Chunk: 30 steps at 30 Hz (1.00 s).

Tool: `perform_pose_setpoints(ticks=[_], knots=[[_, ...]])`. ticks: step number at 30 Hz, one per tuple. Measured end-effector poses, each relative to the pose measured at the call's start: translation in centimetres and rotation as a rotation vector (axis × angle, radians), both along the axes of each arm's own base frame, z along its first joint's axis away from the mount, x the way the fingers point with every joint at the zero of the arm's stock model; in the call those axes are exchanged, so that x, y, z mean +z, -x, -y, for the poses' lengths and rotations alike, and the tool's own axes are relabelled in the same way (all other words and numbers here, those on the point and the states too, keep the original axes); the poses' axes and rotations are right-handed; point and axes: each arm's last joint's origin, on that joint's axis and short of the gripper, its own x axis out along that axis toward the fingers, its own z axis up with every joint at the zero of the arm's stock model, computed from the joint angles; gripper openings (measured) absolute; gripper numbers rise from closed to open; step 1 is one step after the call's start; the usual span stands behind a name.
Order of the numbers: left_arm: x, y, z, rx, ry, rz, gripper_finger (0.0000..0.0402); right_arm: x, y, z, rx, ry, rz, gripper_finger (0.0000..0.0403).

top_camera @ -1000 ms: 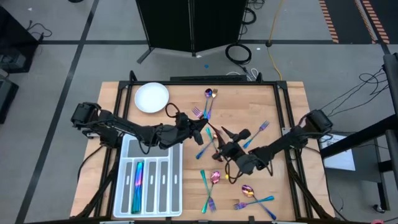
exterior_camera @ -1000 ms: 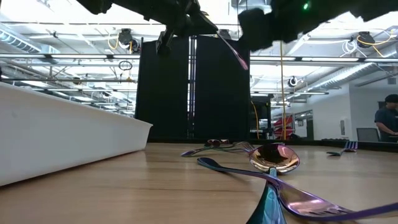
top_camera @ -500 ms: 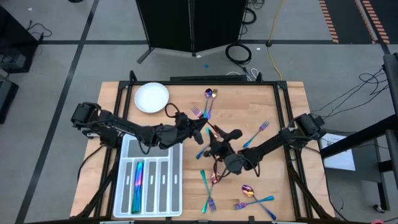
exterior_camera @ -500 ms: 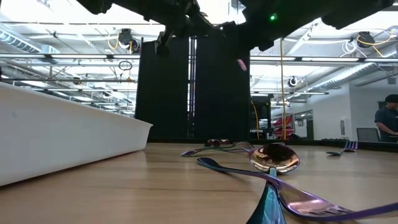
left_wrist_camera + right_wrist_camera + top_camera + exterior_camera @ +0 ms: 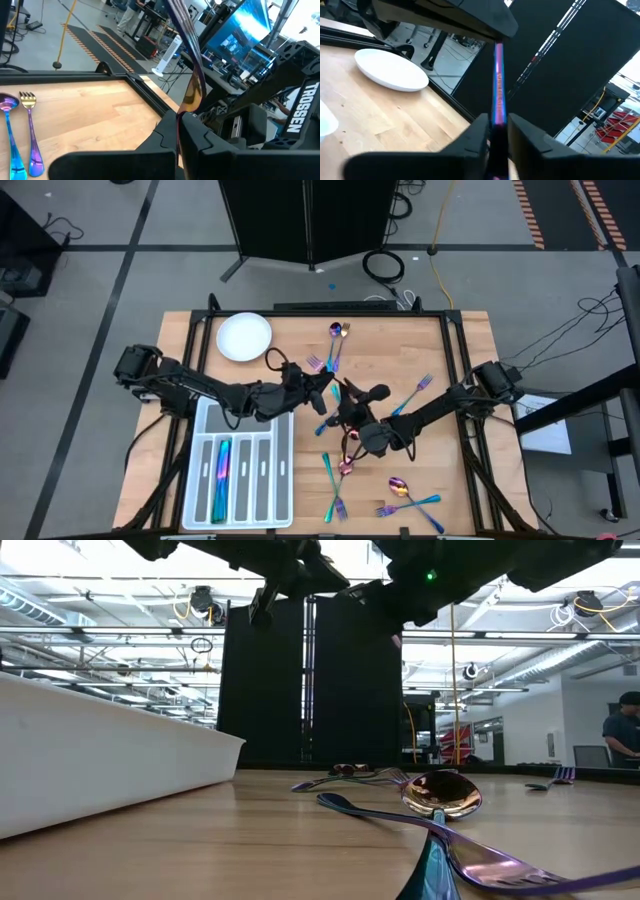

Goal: Sort silverware
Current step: Put the iridescent blue fork in the middle right slot of the silverware tray

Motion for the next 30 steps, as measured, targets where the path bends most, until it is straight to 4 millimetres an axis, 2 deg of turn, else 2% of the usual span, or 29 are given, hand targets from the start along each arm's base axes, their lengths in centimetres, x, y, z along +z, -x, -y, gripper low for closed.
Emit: perform_pose_setpoints(ticks=[3,11,18,22,25,30], knots=[[0.0,0.0,0.0,0.001,0.000,-0.001,0.0011,0.0,0.0,0.0,-0.002,-0.001,0.002,0.0016],[0.1,-0.1,0.1,-0.039,-0.070,-0.028,0.0049,0.1,-0.1,-0.1,0.025,-0.023,0.045,0.0005],[0.7,0.0,0.1,-0.083,-0.206,-0.061,0.0106,0.7,0.0,-0.1,0.027,-0.034,0.078,0.0002],[0.8,0.1,0.5,-0.099,-0.281,-0.091,0.0135,2.7,0.8,-0.6,0.071,-0.051,0.117,0.0001],[1.5,0.4,1.0,-0.137,-0.375,-0.096,0.0149,4.3,1.8,-1.4,0.126,-0.083,0.164,0.0001],[2.6,1.0,2.3,-0.312,-0.508,-0.072,0.0153,7.7,4.2,-2.0,0.388,-0.237,0.265,0.0001]])
